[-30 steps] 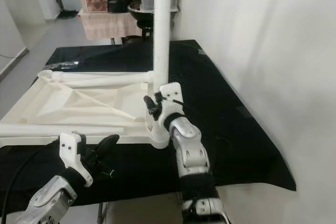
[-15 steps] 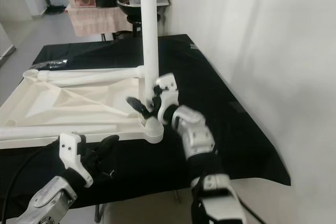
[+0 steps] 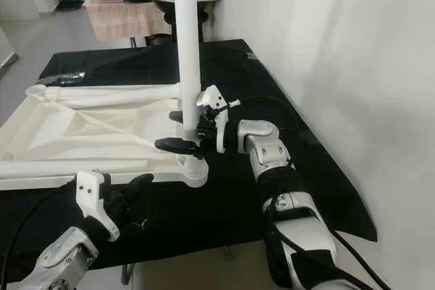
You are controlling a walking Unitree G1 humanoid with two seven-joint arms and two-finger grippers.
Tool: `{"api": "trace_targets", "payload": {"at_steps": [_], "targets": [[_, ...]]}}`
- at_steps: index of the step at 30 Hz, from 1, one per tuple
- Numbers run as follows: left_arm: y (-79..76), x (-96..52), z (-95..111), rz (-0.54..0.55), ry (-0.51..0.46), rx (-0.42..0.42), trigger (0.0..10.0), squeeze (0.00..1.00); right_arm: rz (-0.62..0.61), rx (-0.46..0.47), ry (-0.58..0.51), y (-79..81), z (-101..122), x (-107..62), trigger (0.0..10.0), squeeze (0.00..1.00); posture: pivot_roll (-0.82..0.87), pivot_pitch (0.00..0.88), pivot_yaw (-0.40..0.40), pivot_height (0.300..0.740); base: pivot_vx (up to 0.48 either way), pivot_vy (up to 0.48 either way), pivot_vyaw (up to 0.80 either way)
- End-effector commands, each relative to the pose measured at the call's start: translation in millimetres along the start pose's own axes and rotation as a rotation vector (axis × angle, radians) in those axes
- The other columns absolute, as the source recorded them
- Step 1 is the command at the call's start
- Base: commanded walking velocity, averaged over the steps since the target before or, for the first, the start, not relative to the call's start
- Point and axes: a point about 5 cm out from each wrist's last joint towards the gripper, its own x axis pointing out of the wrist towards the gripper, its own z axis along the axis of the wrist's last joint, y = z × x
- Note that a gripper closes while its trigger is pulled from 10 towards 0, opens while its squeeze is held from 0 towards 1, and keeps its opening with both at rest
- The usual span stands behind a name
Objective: Building children table
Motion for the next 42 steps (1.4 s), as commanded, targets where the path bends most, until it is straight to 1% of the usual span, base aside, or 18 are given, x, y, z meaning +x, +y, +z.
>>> {"api": "trace_targets", "payload": {"at_steps": [1,2,3,14,15,20,21,22,23,24,28,36,37,38,39,40,41,42], "targets": [[1.2,-1.7,-5,0.011,0.023,-0.009,10.0,0.0,0.073,0.005,0.005,3.2,2,8.3,1.2,0.0,0.03,0.0,-0.009,0.74,0.0,0.0,0.0],[1.2,-1.7,-5,0.011,0.023,-0.009,10.0,0.0,0.073,0.005,0.005,3.2,2,8.3,1.2,0.0,0.03,0.0,-0.009,0.74,0.0,0.0,0.0],[1.0,-1.8,-6,0.01,0.025,-0.009,10.0,0.0,0.101,0.015,0.014,2.9,1,6.6,0.0,0.0,0.03,0.0,-0.009,0.74,0.0,0.0,0.0],[0.4,-1.6,-7,0.01,0.025,-0.012,10.0,0.0,0.086,0.014,0.026,-3.8,-4,-5.1,0.0,0.0,0.01,0.0,-0.009,0.74,0.0,0.0,0.0],[-0.6,-2.1,-7,0.009,0.023,-0.014,10.0,0.0,-0.094,0.005,0.049,-7.3,-15,-6.9,0.0,0.0,0.01,0.0,-0.024,0.74,0.0,0.0,0.0],[-1.2,-3.8,-5,0.011,0.018,-0.013,10.0,0.0,-0.367,0.044,0.098,-2.1,-40,-3.2,0.0,0.0,0.01,0.0,-0.033,0.74,0.0,0.0,0.0],[-0.8,-4.7,-5,0.012,0.017,-0.013,10.0,0.0,-0.699,0.105,0.116,-3.6,-51,-3.9,0.0,0.0,0.0,0.0,-0.031,0.74,0.0,0.0,0.0],[-0.8,-4.7,-5,0.012,0.017,-0.013,10.0,0.0,-0.699,0.105,0.116,-3.6,-51,-3.9,0.0,0.0,0.0,0.0,-0.031,0.74,0.0,0.0,0.0],[-0.6,-5.3,-4,0.013,0.015,-0.013,10.0,0.0,-0.929,0.18,0.155,4.7,-65,-9.8,0.0,0.0,-0.01,0.0,-0.029,0.74,0.0,0.0,0.0],[-0.5,-5.4,-3,0.013,0.014,-0.012,10.0,0.0,-0.983,0.209,0.162,21.5,-72,-4.6,0.0,0.0,0.0,0.0,-0.018,0.74,0.0,0.0,0.0],[-0.2,-4.6,-3,0.009,0.015,-0.013,10.0,0.0,-0.926,0.184,0.126,39.3,-69,13.0,0.0,0.0,-0.02,0.0,-0.01,0.74,0.0,0.0,0.0],[-0.8,-3.7,-4,0.01,0.017,-0.015,10.0,0.0,-0.905,0.131,0.106,18.8,-49,28.0,0.0,0.0,0.0,0.0,-0.021,0.74,0.0,0.0,0.0],[-0.3,-3.6,-4,0.015,0.014,-0.015,10.0,0.0,-0.886,0.115,0.097,16.1,-43,30.5,10.0,0.0,0.0,0.0,-0.024,0.74,0.0,0.0,0.0],[0.1,-3.3,-3,0.018,0.013,-0.014,10.0,0.0,-0.853,0.118,0.076,14.7,-37,32.8,10.0,0.0,0.0,0.0,-0.026,0.74,0.0,0.0,0.0],[0.4,-2.9,-3,0.019,0.012,-0.014,10.0,0.0,-0.803,0.123,0.033,12.3,-29,34.0,10.0,0.73,0.01,0.0,-0.027,0.74,0.0,0.0,0.0],[0.4,-2.9,-3,0.019,0.012,-0.014,10.0,0.0,-0.803,0.123,0.033,12.3,-29,34.0,10.0,0.73,0.01,0.0,-0.027,0.74,0.0,0.0,0.0],[0.6,-2.5,-3,0.019,0.011,-0.013,10.0,0.0,-0.745,0.126,-0.006,10.3,-22,34.8,10.0,1.0,0.01,0.0,-0.027,0.74,0.0,0.0,0.0],[0.8,-2.2,-3,0.019,0.011,-0.013,10.0,0.0,-0.668,0.124,-0.049,7.7,-14,34.0,10.0,1.0,0.01,0.0,-0.026,0.74,0.0,0.0,0.0]]}}
